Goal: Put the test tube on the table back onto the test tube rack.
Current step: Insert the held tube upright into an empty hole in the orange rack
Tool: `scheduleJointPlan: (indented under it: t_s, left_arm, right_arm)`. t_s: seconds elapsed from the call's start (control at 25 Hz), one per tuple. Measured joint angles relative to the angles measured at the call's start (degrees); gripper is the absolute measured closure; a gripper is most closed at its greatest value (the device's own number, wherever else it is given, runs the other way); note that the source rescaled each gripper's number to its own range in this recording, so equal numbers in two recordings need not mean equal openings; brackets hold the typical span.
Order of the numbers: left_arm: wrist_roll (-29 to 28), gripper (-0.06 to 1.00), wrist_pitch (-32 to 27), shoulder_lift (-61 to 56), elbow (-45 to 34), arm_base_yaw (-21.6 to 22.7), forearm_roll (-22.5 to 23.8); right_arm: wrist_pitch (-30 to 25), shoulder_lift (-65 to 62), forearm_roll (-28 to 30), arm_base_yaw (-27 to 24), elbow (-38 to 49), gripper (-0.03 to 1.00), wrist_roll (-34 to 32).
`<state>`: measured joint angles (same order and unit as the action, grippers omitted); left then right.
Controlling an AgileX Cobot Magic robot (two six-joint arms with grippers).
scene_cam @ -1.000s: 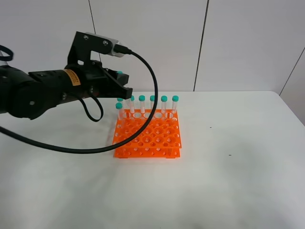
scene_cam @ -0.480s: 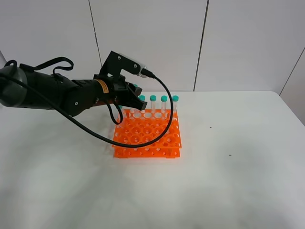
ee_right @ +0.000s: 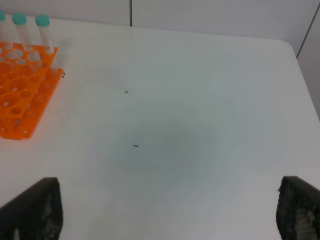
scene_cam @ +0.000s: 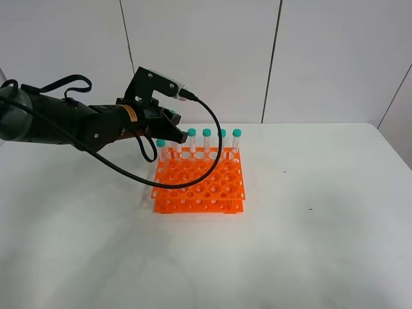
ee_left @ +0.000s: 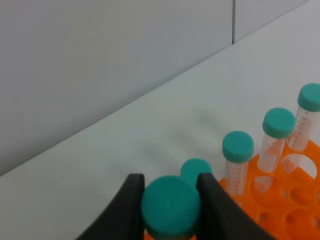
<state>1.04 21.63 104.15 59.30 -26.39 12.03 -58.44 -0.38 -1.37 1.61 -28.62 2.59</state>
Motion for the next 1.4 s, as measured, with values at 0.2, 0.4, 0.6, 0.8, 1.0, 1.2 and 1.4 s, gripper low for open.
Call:
scheduleJointPlan:
  t_s: [0.2,0.4,0.6,0.8,1.0,1.2,1.4]
  left_arm:
    - [-0.2,0.93,0.1,0.0,0.0,0.0,0.0]
    - [-0.4,0.93,1.3,2.0,0.1,0.0,0.0]
    - [-1.0,0.93,1.2,3.2,0.1,0.0,0.0]
    - [-3.0,0.93,1.3,4.5,0.1,0.0,0.0]
    - [-3.0,0.93,2.1,6.2,0.1,0.0,0.0]
    - [-3.0,0.93,3.8,8.1,0.1,0.0,0.0]
    - [-3.0,0.93,5.7,10.0,0.1,0.0,0.1]
  right_arm:
    - [0.0,0.0,0.0,0.0,0.0,0.03,0.0]
    - [0.0,0.0,0.0,0.0,0.0,0.03,0.0]
    - [0.0,0.0,0.0,0.0,0.0,0.03,0.0]
    - [0.0,0.0,0.0,0.0,0.0,0.03,0.0]
    - [0.0,0.0,0.0,0.0,0.0,0.03,0.0]
    - [0.0,0.0,0.0,0.0,0.0,0.03,0.0]
    - [0.0,0.0,0.0,0.0,0.0,0.03,0.0]
